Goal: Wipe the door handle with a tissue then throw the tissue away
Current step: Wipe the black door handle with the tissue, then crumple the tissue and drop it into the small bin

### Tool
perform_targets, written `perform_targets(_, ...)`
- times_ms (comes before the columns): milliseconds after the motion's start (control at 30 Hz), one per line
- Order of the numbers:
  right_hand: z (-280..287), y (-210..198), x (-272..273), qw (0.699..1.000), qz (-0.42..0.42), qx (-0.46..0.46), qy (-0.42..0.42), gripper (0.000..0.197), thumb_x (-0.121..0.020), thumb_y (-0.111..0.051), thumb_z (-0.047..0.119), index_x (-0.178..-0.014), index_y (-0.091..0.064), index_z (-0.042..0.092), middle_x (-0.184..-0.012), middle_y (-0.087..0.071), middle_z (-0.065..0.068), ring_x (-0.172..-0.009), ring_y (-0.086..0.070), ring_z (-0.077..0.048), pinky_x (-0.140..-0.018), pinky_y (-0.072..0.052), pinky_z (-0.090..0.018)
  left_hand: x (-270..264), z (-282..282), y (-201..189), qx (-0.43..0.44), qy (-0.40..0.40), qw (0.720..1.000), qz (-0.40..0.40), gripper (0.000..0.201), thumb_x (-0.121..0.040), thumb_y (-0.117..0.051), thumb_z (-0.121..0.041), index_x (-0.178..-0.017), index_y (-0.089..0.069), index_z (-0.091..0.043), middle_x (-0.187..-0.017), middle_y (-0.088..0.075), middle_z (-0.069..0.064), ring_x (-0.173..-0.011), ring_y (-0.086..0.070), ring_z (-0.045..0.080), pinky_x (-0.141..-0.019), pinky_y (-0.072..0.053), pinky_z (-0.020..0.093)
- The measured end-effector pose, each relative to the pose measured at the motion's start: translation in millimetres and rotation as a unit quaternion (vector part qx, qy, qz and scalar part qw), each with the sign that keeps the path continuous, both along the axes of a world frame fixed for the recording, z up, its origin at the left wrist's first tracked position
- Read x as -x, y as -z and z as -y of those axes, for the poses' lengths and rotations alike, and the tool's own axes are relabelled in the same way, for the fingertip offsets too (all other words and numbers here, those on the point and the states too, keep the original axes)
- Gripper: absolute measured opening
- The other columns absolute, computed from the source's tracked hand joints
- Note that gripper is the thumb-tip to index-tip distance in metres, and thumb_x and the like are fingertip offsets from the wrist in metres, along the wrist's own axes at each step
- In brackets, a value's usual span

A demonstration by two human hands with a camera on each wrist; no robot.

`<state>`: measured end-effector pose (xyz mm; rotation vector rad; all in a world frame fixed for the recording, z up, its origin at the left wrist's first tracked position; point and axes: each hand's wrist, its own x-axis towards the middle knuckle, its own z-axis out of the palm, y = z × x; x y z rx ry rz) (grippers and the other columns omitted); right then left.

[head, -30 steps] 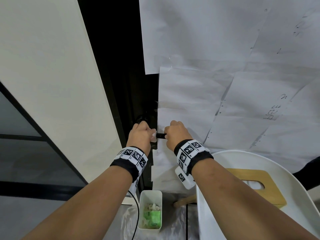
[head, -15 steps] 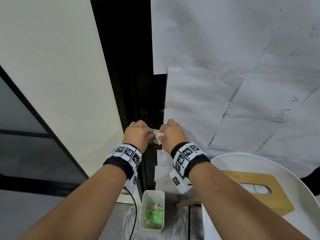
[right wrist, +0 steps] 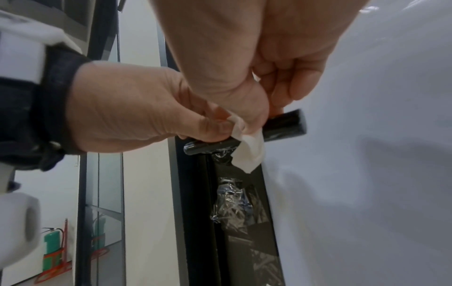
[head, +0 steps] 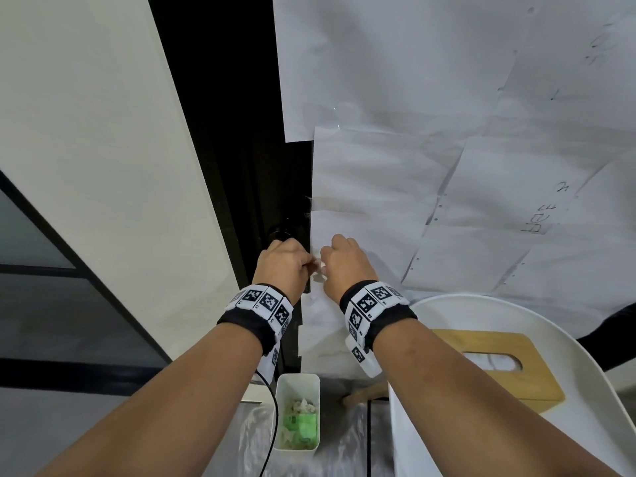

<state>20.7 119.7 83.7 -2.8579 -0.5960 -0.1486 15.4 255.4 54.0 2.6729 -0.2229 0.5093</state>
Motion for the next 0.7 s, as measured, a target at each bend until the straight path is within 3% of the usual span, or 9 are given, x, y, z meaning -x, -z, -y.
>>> perform_targets(100, 7.6, 1.7, -1.0, 1.000, -0.003, 0.013, 0.009, 0.016, -0.083, -0.053, 0.002, -0.098, -0.058, 0.005, -0.108, -0.049, -0.011, -0.100, -0.045, -0.028, -0.075, -0.035, -0.031, -0.4, 9.2, 0.3, 0.005, -0.002, 1.000, 0.007, 0.009, -0.085, -0.069, -0.025, -0.089, -0.076, -0.021, -0.088, -0.064, -0.003, -0.088, -0.054, 0.023, -0.076, -0.044, 0.037)
perform_targets(333, 33.3, 2.8, 1.5, 0.999, -0.014, 0.019, 0.036, 0.018, -0.083, -0.051, 0.000, -0.099, -0.058, 0.004, -0.108, -0.049, -0.011, -0.101, -0.046, -0.028, -0.076, -0.040, -0.033, 4.1, 35.3, -4.1, -0.007, -0.009, 1.000, -0.029, 0.017, -0.090, -0.061, -0.031, -0.097, -0.075, -0.025, -0.096, -0.063, -0.003, -0.096, -0.050, 0.022, -0.082, -0.039, 0.033)
perform_targets(433, 45.3, 8.8, 3.1, 0.999, -0.029, 0.005, 0.043, 0.020, -0.082, -0.050, -0.002, -0.098, -0.060, 0.004, -0.106, -0.049, -0.011, -0.099, -0.048, -0.028, -0.071, -0.037, -0.031, 5.6, 46.6, -5.8, -0.012, -0.011, 0.999, -0.034, 0.017, -0.091, -0.059, -0.029, -0.095, -0.075, -0.027, -0.097, -0.062, -0.005, -0.098, -0.049, 0.022, -0.085, -0.039, 0.034)
perform_targets(700, 54.0, 27.6, 13.3, 0.997, -0.049, -0.028, 0.044, 0.013, -0.089, -0.051, 0.008, -0.099, -0.059, 0.007, -0.100, -0.052, -0.010, -0.092, -0.054, -0.029, -0.066, -0.040, -0.033, 24.2, 55.6, 7.9, -0.011, -0.050, 0.998, -0.032, 0.018, -0.090, -0.061, -0.031, -0.099, -0.074, -0.022, -0.100, -0.060, -0.003, -0.097, -0.049, 0.021, -0.089, -0.042, 0.038)
